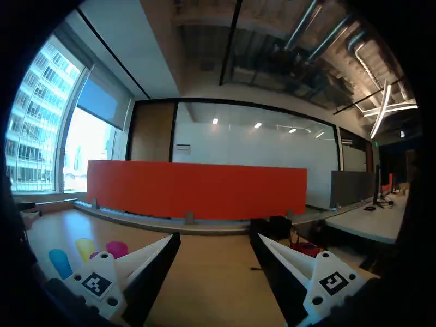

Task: Pour water

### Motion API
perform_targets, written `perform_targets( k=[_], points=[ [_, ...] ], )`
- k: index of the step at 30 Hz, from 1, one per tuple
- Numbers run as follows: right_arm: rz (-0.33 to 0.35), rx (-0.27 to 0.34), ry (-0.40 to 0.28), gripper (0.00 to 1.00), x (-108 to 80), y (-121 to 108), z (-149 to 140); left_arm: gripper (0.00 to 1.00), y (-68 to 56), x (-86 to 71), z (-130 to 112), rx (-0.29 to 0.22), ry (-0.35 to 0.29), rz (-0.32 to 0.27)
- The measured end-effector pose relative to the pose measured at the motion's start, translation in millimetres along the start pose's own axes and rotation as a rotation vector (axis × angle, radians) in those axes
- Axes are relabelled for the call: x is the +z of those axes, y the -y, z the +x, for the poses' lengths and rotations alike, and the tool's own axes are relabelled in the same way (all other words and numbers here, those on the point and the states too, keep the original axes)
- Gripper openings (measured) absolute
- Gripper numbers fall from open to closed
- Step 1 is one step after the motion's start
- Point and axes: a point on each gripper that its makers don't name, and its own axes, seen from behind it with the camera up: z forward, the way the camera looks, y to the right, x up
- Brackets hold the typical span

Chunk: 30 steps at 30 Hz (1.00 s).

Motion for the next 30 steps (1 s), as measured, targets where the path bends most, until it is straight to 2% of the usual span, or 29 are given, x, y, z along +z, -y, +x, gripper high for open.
perform_targets(
  k=[6, 15, 30],
  points=[
    [-0.006, -0.005, 0.002, 1.00, -1.0, -3, 1, 0.96, -1.7, -0.2, -8, -0.026, 0.001, 0.004],
    [-0.005, -0.003, 0.006, 1.00, -0.3, -2, -1, 0.96, -8.2, 0.3, -18, -0.040, 0.001, 0.002],
    [-0.006, -0.006, 0.007, 1.00, -2.6, 0, 0, 0.96, -11.5, 2.5, -25, -0.062, 0.021, -0.019]
  ],
)
